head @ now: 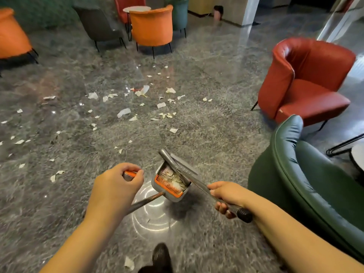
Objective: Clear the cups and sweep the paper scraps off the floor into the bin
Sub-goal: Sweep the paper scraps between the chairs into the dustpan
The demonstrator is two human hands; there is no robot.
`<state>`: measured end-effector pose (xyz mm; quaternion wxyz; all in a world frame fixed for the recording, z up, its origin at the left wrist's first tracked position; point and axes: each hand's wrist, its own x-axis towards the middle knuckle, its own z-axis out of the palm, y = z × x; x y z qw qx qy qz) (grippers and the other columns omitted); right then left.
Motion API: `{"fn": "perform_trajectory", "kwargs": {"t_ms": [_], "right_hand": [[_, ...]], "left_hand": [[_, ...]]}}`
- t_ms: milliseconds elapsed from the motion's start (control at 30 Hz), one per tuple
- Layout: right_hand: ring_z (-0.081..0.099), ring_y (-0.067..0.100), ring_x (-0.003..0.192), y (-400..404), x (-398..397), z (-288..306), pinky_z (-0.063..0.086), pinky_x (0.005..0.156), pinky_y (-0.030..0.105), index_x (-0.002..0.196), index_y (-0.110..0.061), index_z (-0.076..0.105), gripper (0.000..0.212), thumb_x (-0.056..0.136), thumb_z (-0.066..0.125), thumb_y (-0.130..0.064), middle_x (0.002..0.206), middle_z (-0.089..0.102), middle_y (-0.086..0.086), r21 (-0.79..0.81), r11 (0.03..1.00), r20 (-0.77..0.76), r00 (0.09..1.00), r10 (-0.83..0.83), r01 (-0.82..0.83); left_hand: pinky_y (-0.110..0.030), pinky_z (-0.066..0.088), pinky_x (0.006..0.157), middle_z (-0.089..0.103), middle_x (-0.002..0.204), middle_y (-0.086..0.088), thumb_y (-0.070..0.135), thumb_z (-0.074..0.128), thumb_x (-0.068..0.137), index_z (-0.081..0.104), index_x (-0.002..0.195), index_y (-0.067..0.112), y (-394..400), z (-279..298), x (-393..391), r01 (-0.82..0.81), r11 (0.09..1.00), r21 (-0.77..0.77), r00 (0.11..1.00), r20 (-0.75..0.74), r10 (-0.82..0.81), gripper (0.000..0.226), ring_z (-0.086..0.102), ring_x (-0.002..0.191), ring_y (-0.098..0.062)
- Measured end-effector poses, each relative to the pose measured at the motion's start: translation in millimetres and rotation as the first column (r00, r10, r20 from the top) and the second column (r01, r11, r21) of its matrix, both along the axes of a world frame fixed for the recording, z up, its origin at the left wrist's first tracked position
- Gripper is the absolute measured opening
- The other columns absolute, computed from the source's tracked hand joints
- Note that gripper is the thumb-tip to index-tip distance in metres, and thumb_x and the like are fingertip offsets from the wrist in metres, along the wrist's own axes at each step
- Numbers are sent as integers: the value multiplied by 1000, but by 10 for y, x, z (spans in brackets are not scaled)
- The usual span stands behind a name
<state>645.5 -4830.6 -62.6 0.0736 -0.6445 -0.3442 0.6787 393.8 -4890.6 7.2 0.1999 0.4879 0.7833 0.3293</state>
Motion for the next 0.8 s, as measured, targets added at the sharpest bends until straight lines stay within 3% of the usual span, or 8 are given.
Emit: {"fn": "perform_trajectory", "kwargs": {"t_ms": [167, 300, 500, 800], "right_hand": [[34, 5, 30, 1089, -323, -69, 29, 37, 10, 121, -28, 46, 32, 100, 30, -12, 59, 40, 5, -2, 1000, -1, 1000, -10, 10], [32, 6, 35, 1844, -581, -60, 27, 38, 11, 100, -26, 52, 28, 101, 29, -11, 60, 39, 5, 25, 1000, -8, 1000, 15, -15], [33, 6, 32, 3092, -894, -30, 29, 37, 10, 124, -31, 43, 33, 101, 30, -11, 58, 40, 5, 28, 997, -24, 997, -73, 73], [34, 6, 31, 4985, -908, -170, 30, 36, 11, 125, -28, 44, 32, 100, 32, -11, 51, 42, 4, 25, 995, -41, 994, -98, 99]], "left_hand": [[-13, 36, 57, 59, 59, 19, 28, 73, 83, 63, 72, 36, 1174, -78, -361, 22, 1000, -6, 999, -27, -22, 17, 54, 63, 2], [-19, 37, 55, 61, 56, 15, 30, 71, 83, 67, 73, 34, 2070, -99, -652, 50, 998, -32, 998, -40, -51, 12, 55, 60, -1], [-28, 44, 59, 65, 60, 12, 32, 70, 84, 69, 77, 32, 3473, 16, -968, 114, 993, -38, 993, -36, -115, 7, 61, 63, -8], [-22, 38, 53, 61, 56, 13, 30, 69, 85, 70, 80, 30, 5381, -53, -960, 145, 989, -17, 987, -71, -146, 5, 57, 57, -4]]}}
